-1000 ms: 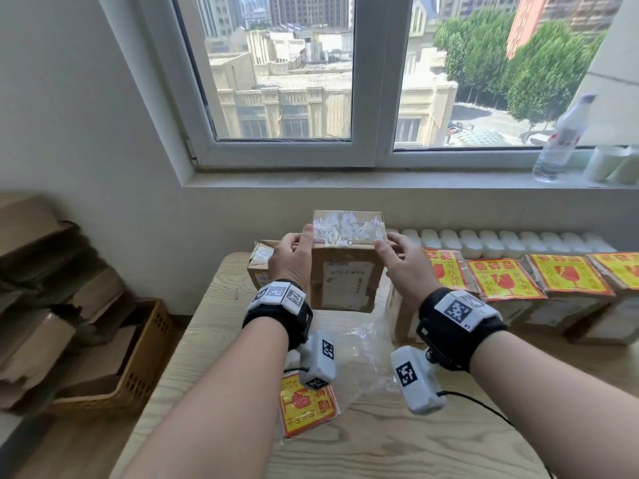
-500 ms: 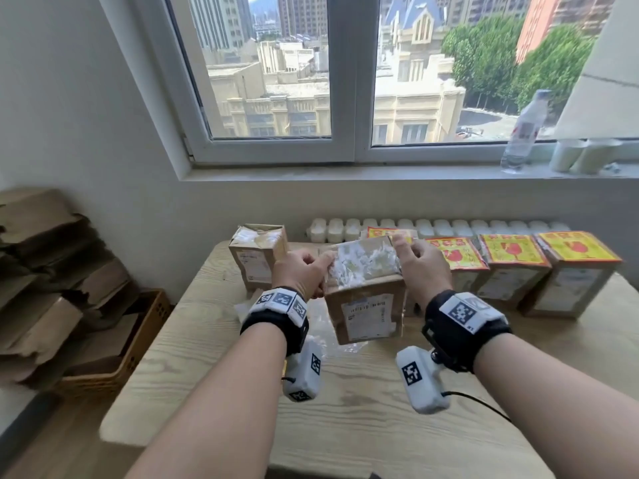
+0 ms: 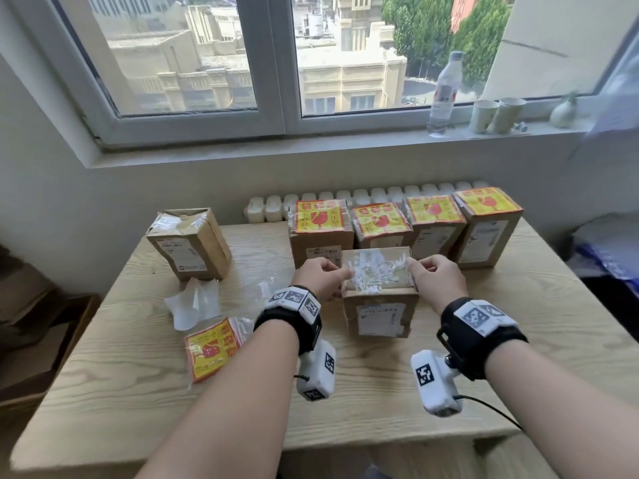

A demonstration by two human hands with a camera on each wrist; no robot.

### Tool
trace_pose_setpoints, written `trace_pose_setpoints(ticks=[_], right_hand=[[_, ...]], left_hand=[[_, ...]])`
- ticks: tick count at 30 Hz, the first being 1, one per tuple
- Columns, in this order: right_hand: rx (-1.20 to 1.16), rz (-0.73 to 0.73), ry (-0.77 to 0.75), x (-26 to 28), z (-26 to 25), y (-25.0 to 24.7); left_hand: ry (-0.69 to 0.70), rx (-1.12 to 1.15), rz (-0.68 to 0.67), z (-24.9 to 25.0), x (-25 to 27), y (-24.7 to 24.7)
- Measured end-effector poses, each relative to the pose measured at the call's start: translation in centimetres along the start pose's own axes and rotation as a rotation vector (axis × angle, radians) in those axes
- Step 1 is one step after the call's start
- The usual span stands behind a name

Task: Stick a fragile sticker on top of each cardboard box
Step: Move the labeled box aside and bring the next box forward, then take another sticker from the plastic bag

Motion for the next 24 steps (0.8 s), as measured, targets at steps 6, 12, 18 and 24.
trace_pose_setpoints(ticks=[6, 12, 18, 24], right_hand=[[0.047, -0.011, 0.035, -1.1, 2.3, -0.1], [0.098, -0.004, 0.036, -1.1, 2.9, 0.5], [0.17, 0.093, -0.001, -1.1, 0.6, 1.1], [0.11, 0.092, -0.24, 1.7, -7.2, 4.9]], left_hand=[[-0.035, -0.027, -0.115, -0.9, -0.6, 3.0], [-0.059, -0.003, -0.168, -1.6, -0.9, 3.1], [-0.05, -0.013, -0.222, -2.5, -0.7, 2.4], [-0.065, -0.022, -0.097, -4.6, -2.1, -4.5]])
Point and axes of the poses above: each hand's wrist, its own x-axis away from the middle knuckle, its own y-axis out of the palm, z = x × y, the point moved 10 cm from there along -x, towards the middle knuckle, and after that the axes turned 8 degrees about y, right-handed, at the moved point
